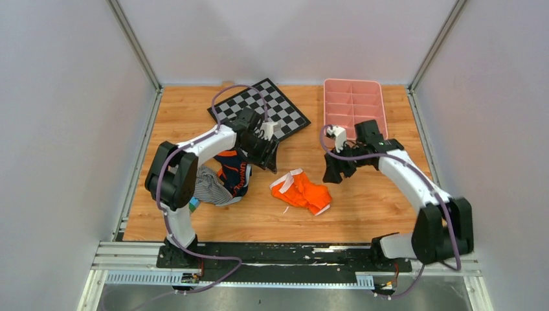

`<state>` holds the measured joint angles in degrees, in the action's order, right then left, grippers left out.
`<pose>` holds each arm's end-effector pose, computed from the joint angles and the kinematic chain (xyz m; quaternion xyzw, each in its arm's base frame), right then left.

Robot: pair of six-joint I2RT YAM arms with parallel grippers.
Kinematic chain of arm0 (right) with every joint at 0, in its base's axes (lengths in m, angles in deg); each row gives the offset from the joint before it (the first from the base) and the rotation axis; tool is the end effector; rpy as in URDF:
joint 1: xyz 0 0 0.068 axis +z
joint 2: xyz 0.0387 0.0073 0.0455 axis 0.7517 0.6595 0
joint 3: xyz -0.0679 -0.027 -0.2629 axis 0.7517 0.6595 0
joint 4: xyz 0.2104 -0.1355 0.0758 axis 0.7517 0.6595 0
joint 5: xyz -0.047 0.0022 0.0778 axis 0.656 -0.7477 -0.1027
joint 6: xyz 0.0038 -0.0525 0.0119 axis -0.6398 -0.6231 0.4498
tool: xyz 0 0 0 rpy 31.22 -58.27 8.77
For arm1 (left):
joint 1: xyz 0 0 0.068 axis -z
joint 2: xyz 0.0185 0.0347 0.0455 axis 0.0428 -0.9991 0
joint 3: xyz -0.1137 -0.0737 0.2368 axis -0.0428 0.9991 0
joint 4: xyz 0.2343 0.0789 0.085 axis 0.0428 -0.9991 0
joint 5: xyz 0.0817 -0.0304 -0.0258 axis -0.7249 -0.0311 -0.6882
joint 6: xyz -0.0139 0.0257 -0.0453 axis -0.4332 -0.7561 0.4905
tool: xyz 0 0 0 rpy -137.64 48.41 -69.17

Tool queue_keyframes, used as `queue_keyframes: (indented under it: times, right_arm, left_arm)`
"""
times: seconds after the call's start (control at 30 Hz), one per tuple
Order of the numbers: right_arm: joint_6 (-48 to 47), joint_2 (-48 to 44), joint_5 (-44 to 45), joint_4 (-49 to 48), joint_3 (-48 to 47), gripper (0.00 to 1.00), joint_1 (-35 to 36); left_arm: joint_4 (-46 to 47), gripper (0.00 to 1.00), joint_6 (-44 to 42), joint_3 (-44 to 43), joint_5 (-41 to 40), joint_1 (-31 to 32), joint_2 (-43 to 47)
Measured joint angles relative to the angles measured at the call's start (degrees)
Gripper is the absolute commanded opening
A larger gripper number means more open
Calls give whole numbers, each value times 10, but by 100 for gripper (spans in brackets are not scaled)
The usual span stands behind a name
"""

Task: Roll the underwear
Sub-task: Place the underwear at the center of the board, then flatten out the underwear at the center of the board.

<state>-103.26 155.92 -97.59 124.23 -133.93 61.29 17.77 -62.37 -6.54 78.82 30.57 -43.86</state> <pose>0.2249 0.0707 0.2523 -0.3617 0.8565 0.2623 0.2587 0.3288 -0.1966 0.1933 0.2328 0.9144 -0.3116 0.1124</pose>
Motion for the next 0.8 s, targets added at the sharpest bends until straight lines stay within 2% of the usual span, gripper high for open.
queue_keyframes:
  times: [0.07, 0.17, 0.33, 0.47, 0.57, 0.67, 0.8]
  right_arm:
    - [27, 74, -7, -9, -31, 65, 19]
    - [79, 168, -9, -38, -80, 66, 44]
    - [142, 204, 31, -83, -95, 68, 110]
    - [174, 209, 161, -88, -129, 74, 218]
    - [219, 238, 271, -83, -186, 72, 279]
    - [265, 276, 349, -80, -231, 67, 307]
    - [308, 309, 413, -68, -240, 57, 333]
  left_arm:
    - [-18, 65, -12, 9, 3, 4, 23]
    - [-24, 65, -19, 28, 4, 6, 60]
    - [-26, 65, -17, 69, -9, -14, 114]
    - [-28, 65, -17, 69, -35, -24, 128]
    - [-24, 66, -13, 71, -74, -31, 137]
    - [-18, 66, -3, 83, -125, -42, 152]
    - [-18, 66, 6, 85, -157, -74, 165]
